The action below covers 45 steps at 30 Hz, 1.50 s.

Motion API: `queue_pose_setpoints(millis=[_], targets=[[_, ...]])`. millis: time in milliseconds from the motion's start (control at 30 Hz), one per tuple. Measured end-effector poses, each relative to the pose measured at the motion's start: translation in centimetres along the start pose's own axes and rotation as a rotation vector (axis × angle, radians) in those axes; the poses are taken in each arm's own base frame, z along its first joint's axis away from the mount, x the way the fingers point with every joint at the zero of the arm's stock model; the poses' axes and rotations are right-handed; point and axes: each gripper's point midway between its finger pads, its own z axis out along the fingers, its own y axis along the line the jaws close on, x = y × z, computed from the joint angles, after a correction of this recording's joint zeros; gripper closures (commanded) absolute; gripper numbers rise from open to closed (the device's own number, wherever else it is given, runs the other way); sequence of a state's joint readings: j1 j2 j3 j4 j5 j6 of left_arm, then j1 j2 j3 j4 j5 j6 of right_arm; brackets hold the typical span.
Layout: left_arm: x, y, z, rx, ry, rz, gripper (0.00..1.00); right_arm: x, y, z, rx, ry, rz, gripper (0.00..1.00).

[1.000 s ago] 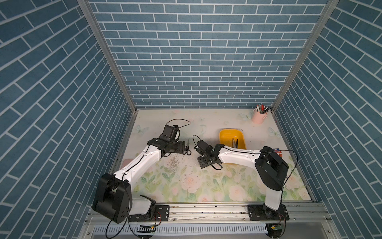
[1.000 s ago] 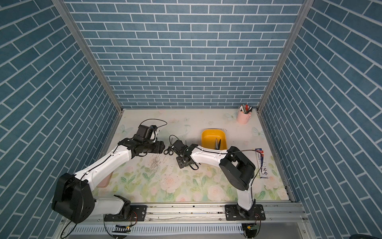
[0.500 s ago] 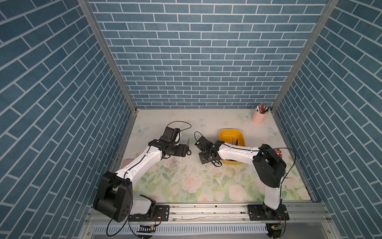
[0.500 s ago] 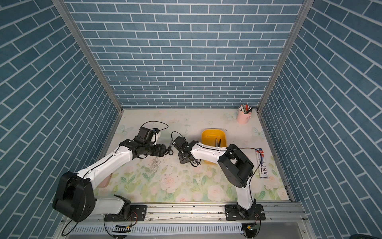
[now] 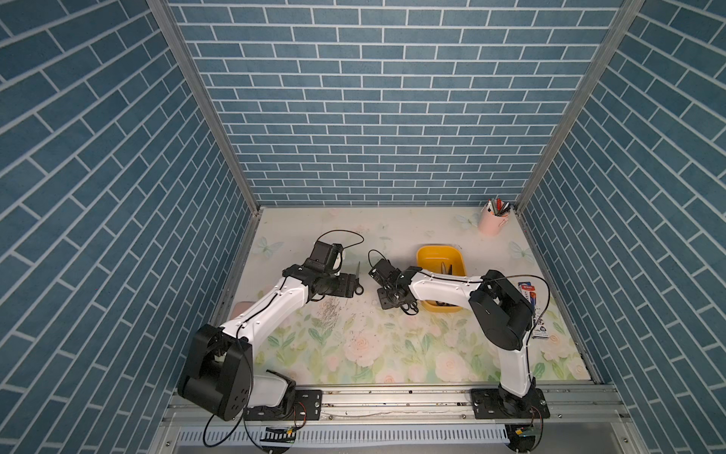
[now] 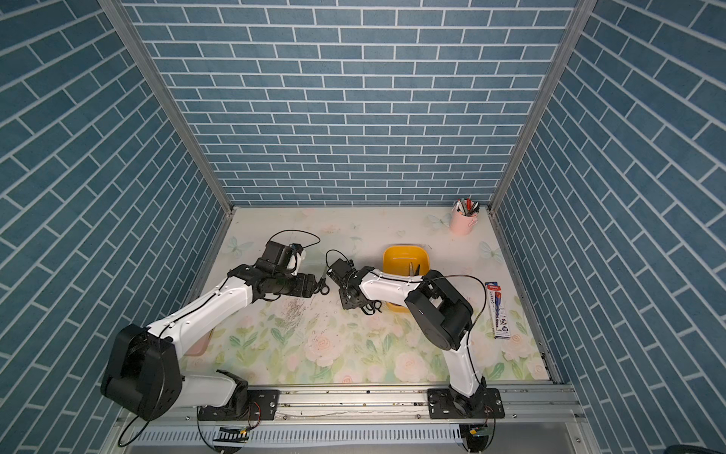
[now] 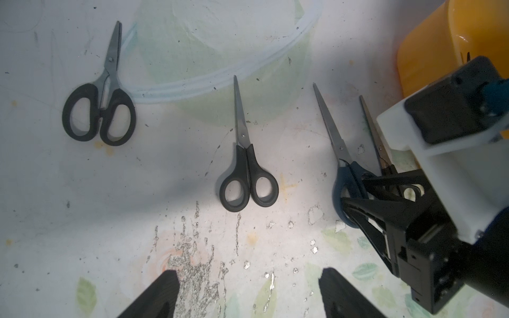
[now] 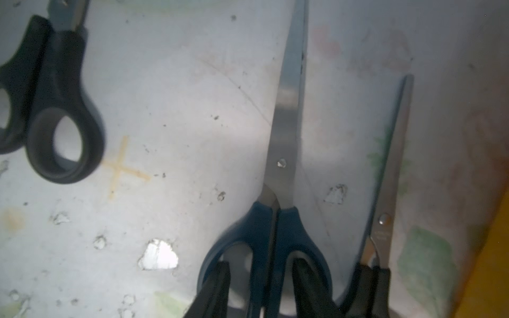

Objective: Put the scissors into the storage box
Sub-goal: Pick up the scissors from the center of the board, then place the scissors in the storage box.

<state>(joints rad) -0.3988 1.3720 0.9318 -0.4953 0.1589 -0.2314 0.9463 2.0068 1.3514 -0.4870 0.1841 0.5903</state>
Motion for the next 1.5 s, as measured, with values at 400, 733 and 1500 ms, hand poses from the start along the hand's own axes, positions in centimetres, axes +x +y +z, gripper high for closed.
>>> queue_pose_setpoints(millis=[400, 733, 1500], targets=[[-3.6, 0.4, -4.5, -0.041, -0.232, -0.007, 0.12, -0.9, 0.6, 0.1, -0.018, -0.027, -0.017, 1.00], [-6.0, 0.8, -6.2, -0.082, -0.349, -0.006, 0.12, -2.8, 1.4, -3.8, -0.094, -0.113, -0.050, 1.00], [-9.7, -14.5, -9.8, 0.290, -0.510, 0.362, 0.12, -5.0, -12.1, -14.2, -0.037, -0.281, 0.201, 1.00]])
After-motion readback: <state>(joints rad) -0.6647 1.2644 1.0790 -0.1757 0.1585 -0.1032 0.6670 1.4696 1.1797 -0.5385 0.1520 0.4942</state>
